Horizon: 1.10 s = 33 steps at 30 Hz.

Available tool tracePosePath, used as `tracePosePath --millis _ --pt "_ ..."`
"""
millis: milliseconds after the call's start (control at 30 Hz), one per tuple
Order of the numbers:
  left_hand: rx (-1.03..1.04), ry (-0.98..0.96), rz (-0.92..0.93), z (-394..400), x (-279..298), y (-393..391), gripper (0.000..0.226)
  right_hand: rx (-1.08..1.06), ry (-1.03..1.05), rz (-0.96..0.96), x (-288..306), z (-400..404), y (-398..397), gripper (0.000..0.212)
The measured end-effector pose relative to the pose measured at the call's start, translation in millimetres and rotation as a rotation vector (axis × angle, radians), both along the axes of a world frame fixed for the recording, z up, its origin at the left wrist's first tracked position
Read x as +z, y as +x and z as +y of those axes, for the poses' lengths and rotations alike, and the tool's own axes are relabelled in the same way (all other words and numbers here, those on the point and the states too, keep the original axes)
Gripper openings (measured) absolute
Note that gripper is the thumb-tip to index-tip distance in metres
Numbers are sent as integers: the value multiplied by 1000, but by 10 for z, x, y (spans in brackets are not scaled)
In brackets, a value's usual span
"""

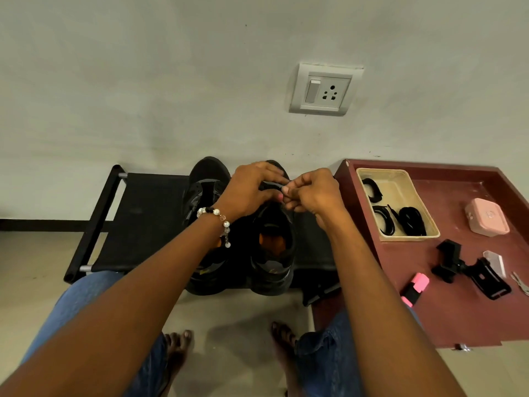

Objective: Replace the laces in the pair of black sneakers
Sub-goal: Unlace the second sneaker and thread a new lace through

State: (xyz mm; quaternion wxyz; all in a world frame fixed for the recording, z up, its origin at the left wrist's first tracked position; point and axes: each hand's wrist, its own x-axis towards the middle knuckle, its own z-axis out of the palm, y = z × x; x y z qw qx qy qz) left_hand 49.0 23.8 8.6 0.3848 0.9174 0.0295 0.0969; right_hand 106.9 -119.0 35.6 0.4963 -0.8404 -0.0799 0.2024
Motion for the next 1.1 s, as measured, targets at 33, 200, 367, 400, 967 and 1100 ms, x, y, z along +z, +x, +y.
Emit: tracePosePath --millis 33,200,367,400,967,1100 --pt "28 -71 -14 -17 1 -6 27 -3 19 25 -6 -2 -1 9" --pt "112 -105 17 -52 -56 -18 9 -27 44 135 -98 -11 25 10" --pt "79 172 113 -62 -180 16 13 82 -247 79 -114 -49 12 30" --pt "84 191 133 -70 -196 11 13 137 -307 82 -101 -51 -11 39" --pt "184 306 176 -317 -299 -6 21 122 -303 81 -199 -98 -39 7" --pt "269 171 183 -366 -379 -8 19 150 -281 98 -192 -116 -26 11"
